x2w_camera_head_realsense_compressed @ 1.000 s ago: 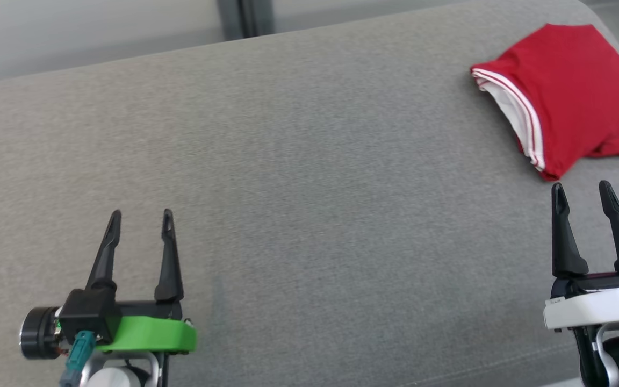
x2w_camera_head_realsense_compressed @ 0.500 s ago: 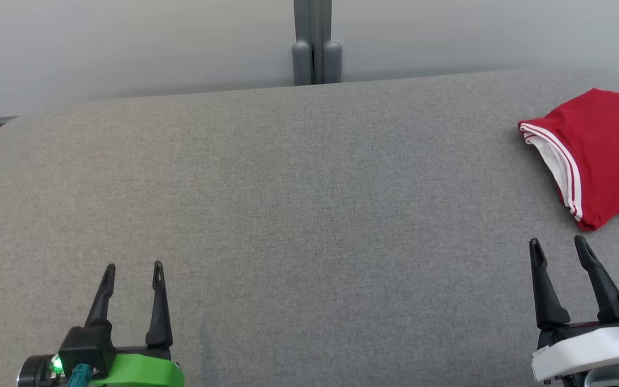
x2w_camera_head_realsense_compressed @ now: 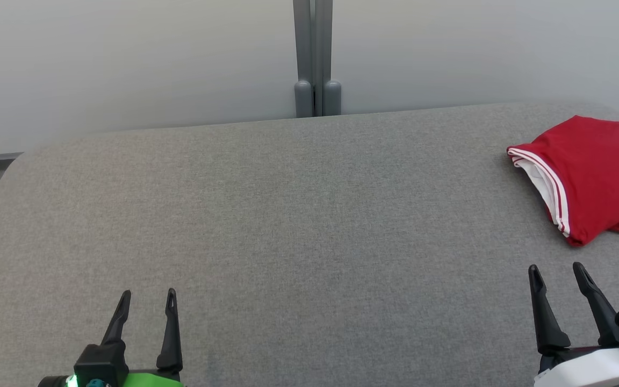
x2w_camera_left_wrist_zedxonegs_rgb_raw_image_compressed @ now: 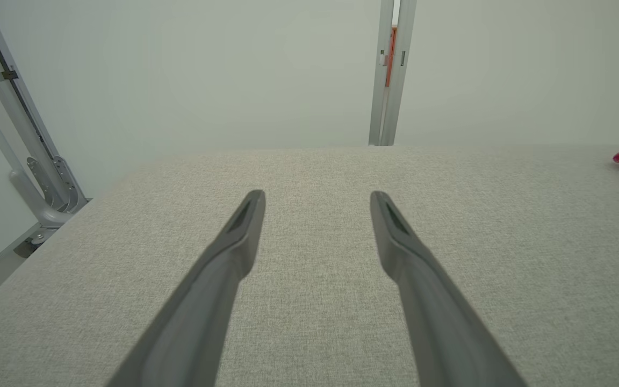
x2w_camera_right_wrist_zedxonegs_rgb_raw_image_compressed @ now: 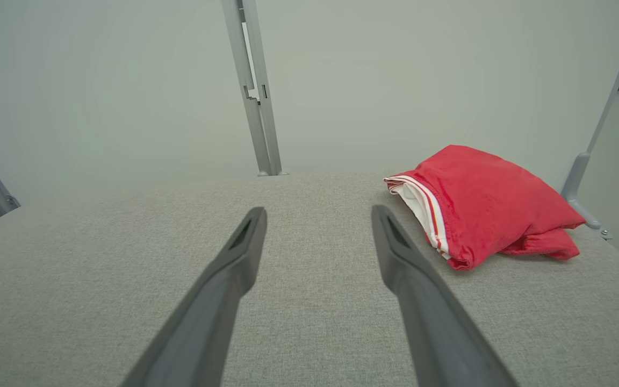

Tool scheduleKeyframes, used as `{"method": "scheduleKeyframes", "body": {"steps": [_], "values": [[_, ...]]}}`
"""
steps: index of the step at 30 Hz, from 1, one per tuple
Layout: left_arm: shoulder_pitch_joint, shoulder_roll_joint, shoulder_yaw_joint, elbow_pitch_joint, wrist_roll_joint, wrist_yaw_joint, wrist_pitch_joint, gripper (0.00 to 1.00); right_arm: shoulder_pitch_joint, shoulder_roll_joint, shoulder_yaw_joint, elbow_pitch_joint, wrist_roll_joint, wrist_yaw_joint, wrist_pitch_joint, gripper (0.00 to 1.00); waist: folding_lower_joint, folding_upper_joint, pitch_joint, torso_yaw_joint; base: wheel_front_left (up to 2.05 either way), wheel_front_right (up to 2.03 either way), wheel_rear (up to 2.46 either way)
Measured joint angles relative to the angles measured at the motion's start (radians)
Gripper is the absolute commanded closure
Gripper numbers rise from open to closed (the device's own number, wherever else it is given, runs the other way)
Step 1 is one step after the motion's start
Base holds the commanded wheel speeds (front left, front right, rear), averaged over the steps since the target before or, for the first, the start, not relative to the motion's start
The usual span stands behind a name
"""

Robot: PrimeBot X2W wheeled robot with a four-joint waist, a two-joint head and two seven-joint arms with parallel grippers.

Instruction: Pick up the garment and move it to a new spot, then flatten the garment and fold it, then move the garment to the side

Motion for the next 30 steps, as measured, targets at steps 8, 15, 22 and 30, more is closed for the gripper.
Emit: {"method": "scheduleKeyframes", "body": {"steps": [8,15,22,30], "values": [[-0.001,0.001,0.002,0.014,-0.004,0.004,0.0,0.0,0.002,0.005,0.001,-0.007,0.0,0.0,0.004,0.0,0.0,0.0,0.004,-0.002,0.0,0.0,0.0],[-0.002,0.001,0.003,0.023,-0.008,0.005,-0.001,0.0,0.004,0.008,0.001,-0.01,0.0,0.0,0.004,0.0,0.0,0.0,0.006,0.001,0.0,0.0,0.0],[-0.003,0.002,0.002,0.023,-0.009,0.005,-0.001,1.0,0.007,0.011,0.0,-0.013,0.0,0.0,0.004,1.0,0.0,0.0,0.008,0.006,0.0,0.0,0.0],[0.004,-0.02,0.008,0.06,-0.081,-0.008,0.021,1.0,0.007,0.019,0.009,0.043,0.082,0.0,0.006,1.0,0.0,0.0,0.009,0.006,0.0,0.0,0.0]]}}
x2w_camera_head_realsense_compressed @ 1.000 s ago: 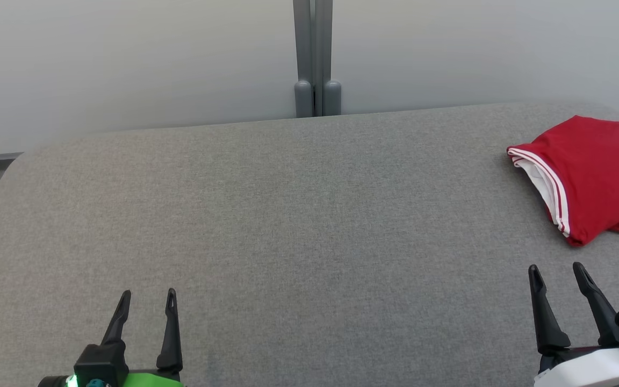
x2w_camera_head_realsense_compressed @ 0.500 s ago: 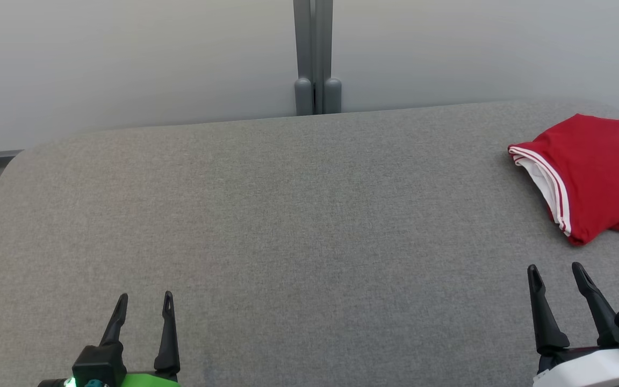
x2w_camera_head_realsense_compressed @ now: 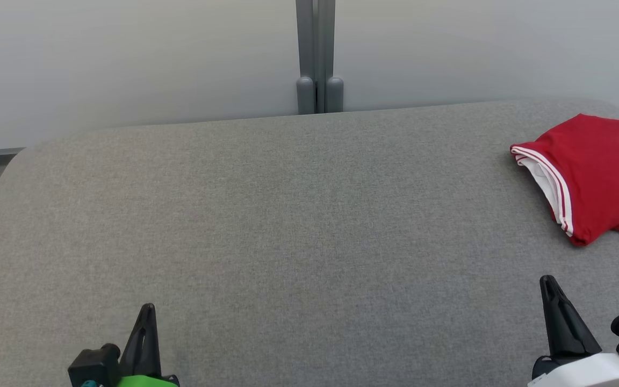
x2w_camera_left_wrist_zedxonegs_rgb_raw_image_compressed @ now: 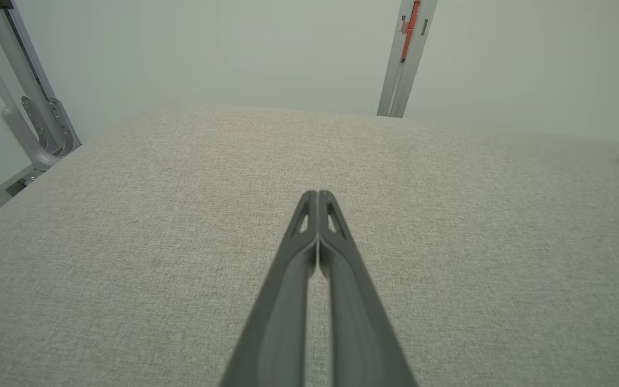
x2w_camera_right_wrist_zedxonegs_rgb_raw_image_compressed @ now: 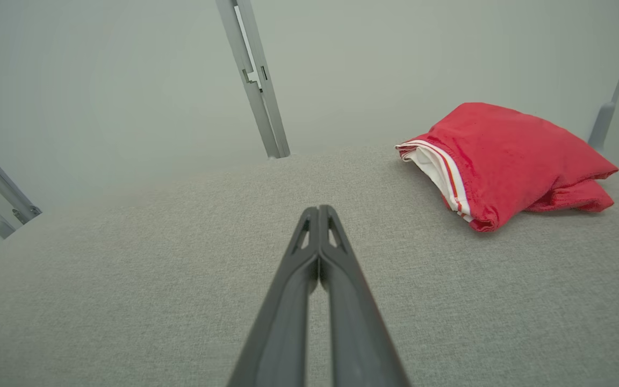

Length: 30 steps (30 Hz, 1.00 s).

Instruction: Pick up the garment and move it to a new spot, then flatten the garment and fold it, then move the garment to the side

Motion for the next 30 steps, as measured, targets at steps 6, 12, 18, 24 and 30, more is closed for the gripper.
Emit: {"method": "scheduleKeyframes", "body": {"steps": [6,12,18,24,30], "values": [[-0.003,-0.008,0.025,0.005,-0.107,-0.02,0.026,1.0,-0.025,-0.003,0.004,0.036,0.119,0.0,0.005,1.0,0.0,0.0,0.001,-0.001,0.0,0.0,0.0],[-0.012,-0.02,0.049,0.01,-0.2,-0.039,0.05,1.0,-0.054,-0.007,0.009,0.068,0.229,0.0,0.012,1.0,0.0,0.0,0.002,-0.002,0.0,0.0,0.0],[-0.029,-0.028,0.074,0.016,-0.293,-0.056,0.076,1.0,-0.078,-0.008,0.012,0.097,0.331,0.0,0.02,1.0,0.0,0.0,0.003,-0.003,0.0,0.0,0.0],[-0.042,-0.036,0.095,0.02,-0.374,-0.073,0.095,1.0,-0.101,-0.011,0.015,0.125,0.423,0.0,0.025,1.0,0.0,0.0,0.004,-0.004,0.0,0.0,0.0],[-0.054,-0.046,0.117,0.021,-0.453,-0.09,0.119,1.0,-0.123,-0.012,0.016,0.151,0.514,0.0,0.031,1.0,0.0,0.0,0.005,-0.004,0.0,0.0,0.0]]}}
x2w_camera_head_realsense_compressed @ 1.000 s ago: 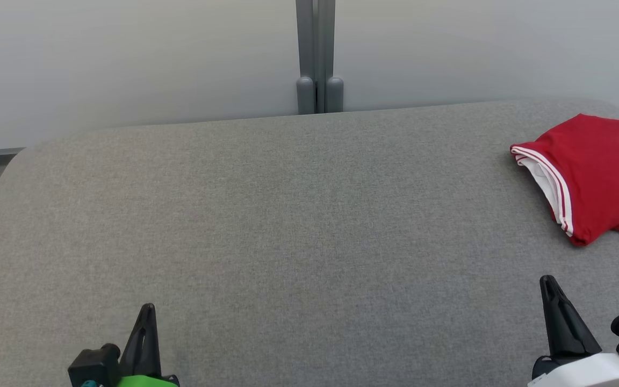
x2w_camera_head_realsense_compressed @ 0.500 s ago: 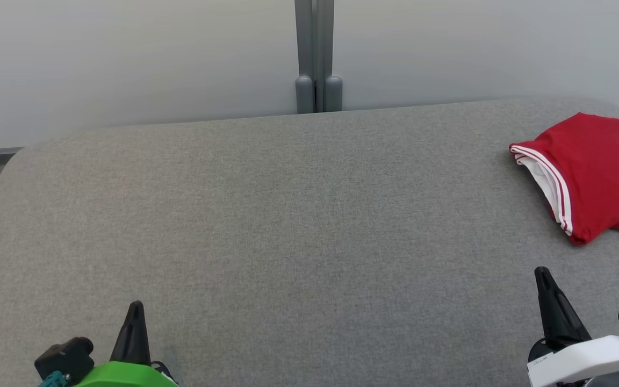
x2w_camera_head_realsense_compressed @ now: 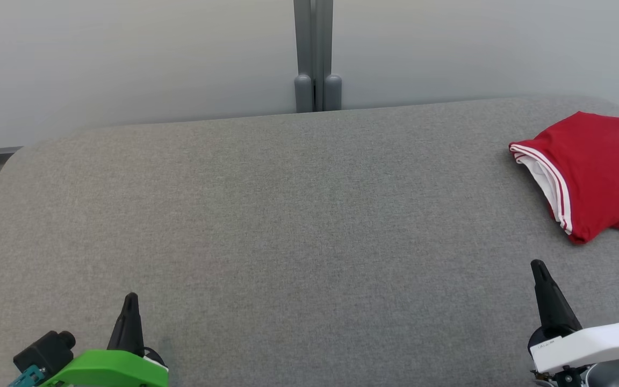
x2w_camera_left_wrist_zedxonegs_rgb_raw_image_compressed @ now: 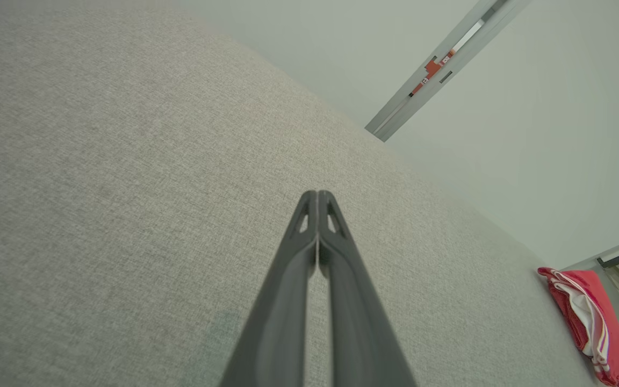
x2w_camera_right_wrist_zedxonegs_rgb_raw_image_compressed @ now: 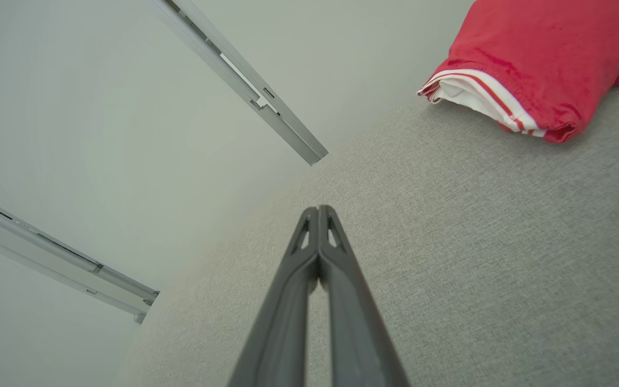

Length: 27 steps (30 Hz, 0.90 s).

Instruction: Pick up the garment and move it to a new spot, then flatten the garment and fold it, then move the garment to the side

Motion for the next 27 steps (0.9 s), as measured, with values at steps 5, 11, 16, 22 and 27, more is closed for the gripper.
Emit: {"method": "scheduleKeyframes", "body": {"steps": [5,11,16,22,27], "values": [[-0.009,-0.007,0.018,0.003,-0.061,-0.012,0.017,1.0,-0.018,-0.002,0.001,0.019,0.067,0.0,0.007,1.0,0.0,0.0,0.001,-0.001,0.0,0.0,0.0],[-0.02,-0.014,0.036,0.005,-0.129,-0.026,0.036,1.0,-0.037,-0.002,0.001,0.042,0.144,0.0,0.013,1.0,0.0,0.0,0.002,-0.002,0.0,0.0,0.0],[-0.031,-0.02,0.053,0.008,-0.185,-0.038,0.05,1.0,-0.056,-0.003,0.001,0.06,0.206,0.0,0.018,1.0,0.0,0.0,0.003,-0.002,0.0,0.0,0.0],[-0.04,-0.028,0.07,0.011,-0.249,-0.05,0.069,1.0,-0.074,-0.003,0.0,0.081,0.276,0.0,0.025,1.0,0.0,0.0,0.004,-0.003,0.0,0.0,0.0],[-0.049,-0.036,0.084,0.013,-0.298,-0.06,0.083,1.0,-0.086,-0.003,-0.001,0.098,0.33,0.0,0.033,1.0,0.0,0.0,0.005,-0.004,0.0,0.0,0.0]]}}
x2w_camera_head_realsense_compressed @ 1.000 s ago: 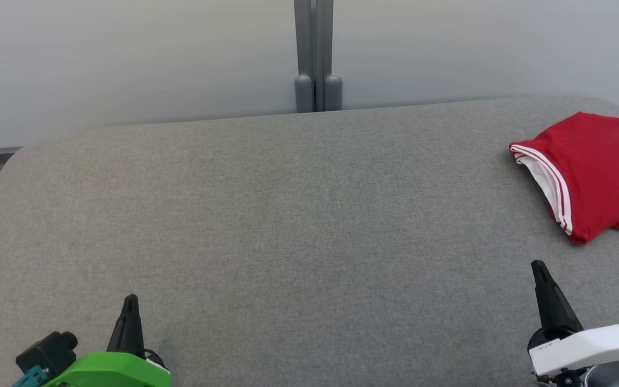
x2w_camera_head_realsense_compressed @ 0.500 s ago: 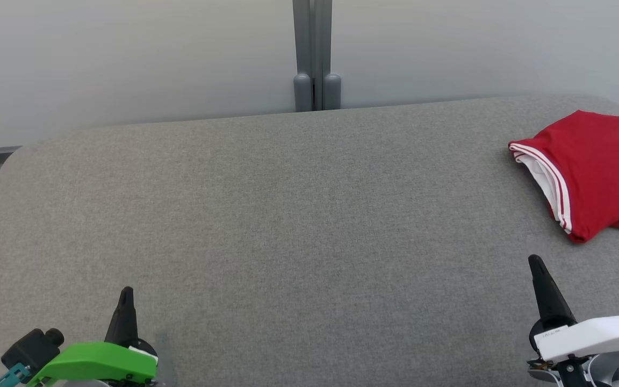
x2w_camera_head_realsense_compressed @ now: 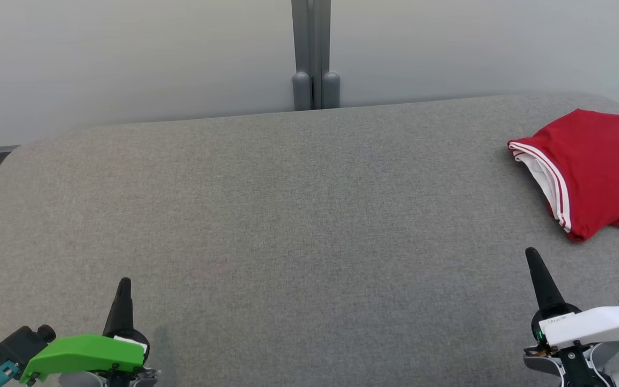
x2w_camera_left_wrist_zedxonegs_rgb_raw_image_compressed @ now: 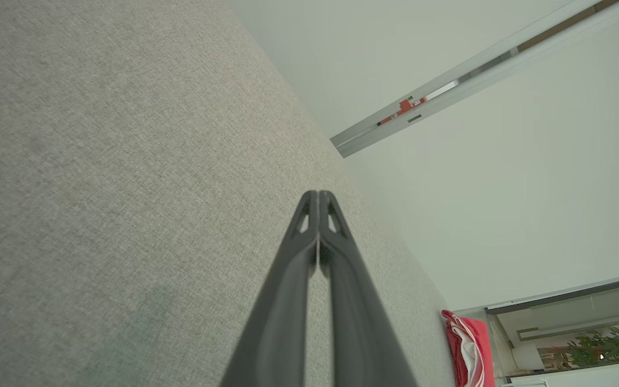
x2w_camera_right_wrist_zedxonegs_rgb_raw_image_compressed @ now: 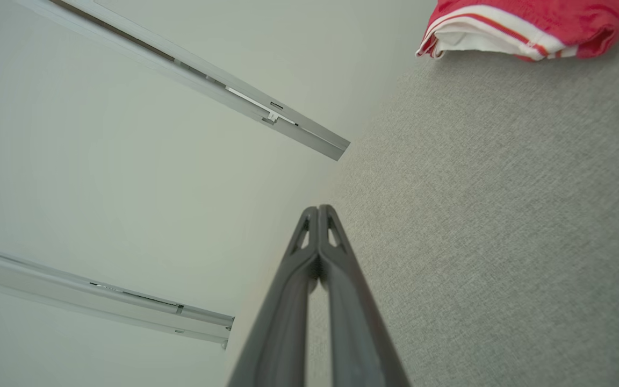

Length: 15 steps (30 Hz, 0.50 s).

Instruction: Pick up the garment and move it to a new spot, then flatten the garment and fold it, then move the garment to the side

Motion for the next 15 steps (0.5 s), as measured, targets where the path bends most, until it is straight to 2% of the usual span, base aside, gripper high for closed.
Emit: {"method": "scheduleKeyframes", "body": {"steps": [15], "values": [[-0.023,-0.014,0.039,0.004,-0.134,-0.027,0.039,1.0,-0.039,0.001,-0.004,0.045,0.147,0.0,0.014,1.0,0.0,0.0,0.003,-0.002,0.0,0.0,0.0]]}}
